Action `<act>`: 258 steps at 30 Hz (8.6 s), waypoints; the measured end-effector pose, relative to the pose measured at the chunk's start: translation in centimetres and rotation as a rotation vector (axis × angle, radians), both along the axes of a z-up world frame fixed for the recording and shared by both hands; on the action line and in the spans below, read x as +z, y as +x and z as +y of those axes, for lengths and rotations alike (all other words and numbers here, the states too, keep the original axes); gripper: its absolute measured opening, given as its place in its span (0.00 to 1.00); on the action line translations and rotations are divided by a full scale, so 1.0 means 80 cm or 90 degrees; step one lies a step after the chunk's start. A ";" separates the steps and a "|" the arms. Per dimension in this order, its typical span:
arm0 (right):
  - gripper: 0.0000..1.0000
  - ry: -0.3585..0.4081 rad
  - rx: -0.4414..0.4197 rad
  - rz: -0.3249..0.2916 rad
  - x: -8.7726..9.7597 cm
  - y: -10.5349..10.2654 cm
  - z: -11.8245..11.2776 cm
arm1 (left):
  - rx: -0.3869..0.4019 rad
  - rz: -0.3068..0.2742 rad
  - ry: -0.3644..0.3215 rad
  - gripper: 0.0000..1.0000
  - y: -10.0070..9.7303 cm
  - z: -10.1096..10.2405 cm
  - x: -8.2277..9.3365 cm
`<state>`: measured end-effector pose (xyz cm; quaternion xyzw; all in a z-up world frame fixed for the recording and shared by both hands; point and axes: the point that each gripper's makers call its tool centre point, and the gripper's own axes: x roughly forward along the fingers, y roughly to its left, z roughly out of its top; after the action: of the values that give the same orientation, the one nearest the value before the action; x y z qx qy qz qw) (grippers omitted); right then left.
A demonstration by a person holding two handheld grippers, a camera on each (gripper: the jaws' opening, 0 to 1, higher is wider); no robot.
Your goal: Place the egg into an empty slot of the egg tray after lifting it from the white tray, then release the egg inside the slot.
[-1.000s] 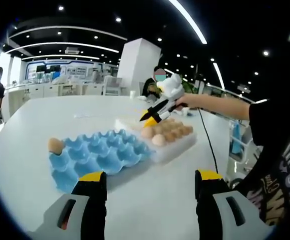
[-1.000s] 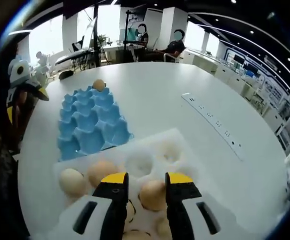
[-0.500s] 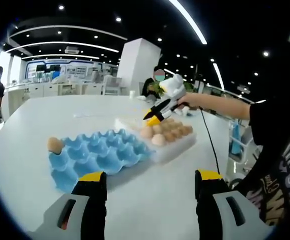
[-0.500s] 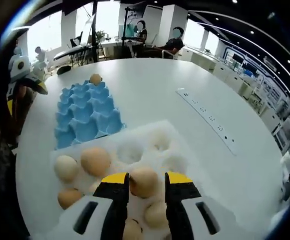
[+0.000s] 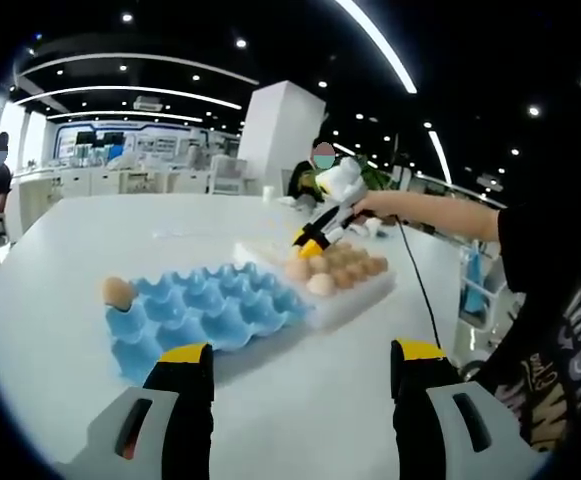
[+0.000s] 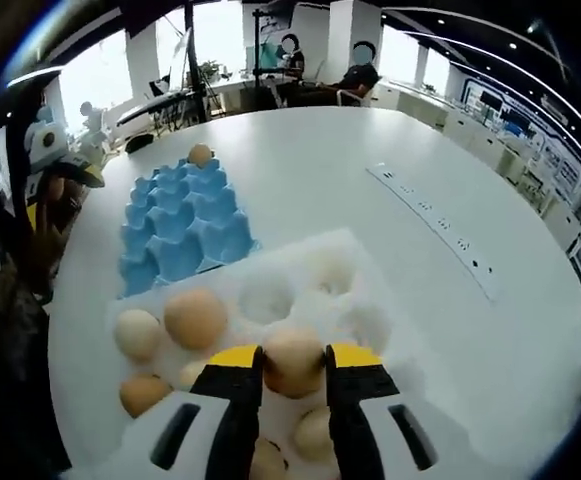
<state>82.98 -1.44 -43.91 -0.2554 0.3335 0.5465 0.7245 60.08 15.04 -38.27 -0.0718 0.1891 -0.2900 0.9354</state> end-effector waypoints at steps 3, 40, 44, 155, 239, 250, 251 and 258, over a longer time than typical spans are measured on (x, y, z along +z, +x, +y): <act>0.27 0.001 -0.001 -0.005 0.000 -0.002 0.002 | -0.004 0.001 0.000 0.73 0.000 -0.001 -0.001; 0.27 -0.005 -0.056 -0.019 0.001 0.000 0.000 | -0.005 0.007 -0.002 0.73 -0.001 0.000 -0.004; 0.26 -0.001 -0.061 -0.020 0.002 -0.002 0.000 | -0.010 0.011 -0.006 0.73 0.001 -0.003 -0.006; 0.26 -0.022 -0.031 0.003 0.005 -0.021 0.055 | -0.005 -0.005 0.005 0.73 -0.006 0.003 0.007; 0.26 -0.006 -0.086 0.006 0.031 -0.012 0.064 | -0.002 -0.005 0.003 0.73 -0.004 0.004 0.008; 0.26 0.010 -0.073 0.006 0.042 -0.015 0.082 | 0.001 -0.007 0.001 0.73 -0.005 0.005 0.009; 0.26 0.011 -0.071 0.005 0.042 -0.013 0.085 | 0.001 -0.007 0.001 0.73 -0.005 0.005 0.009; 0.26 0.018 -0.058 0.002 0.044 -0.024 0.100 | 0.007 -0.009 0.000 0.73 -0.006 0.010 0.010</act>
<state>81.09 6.57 -40.41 -0.2286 0.3385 0.5179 0.7516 59.61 15.85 -37.47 -0.0709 0.1821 -0.2856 0.9382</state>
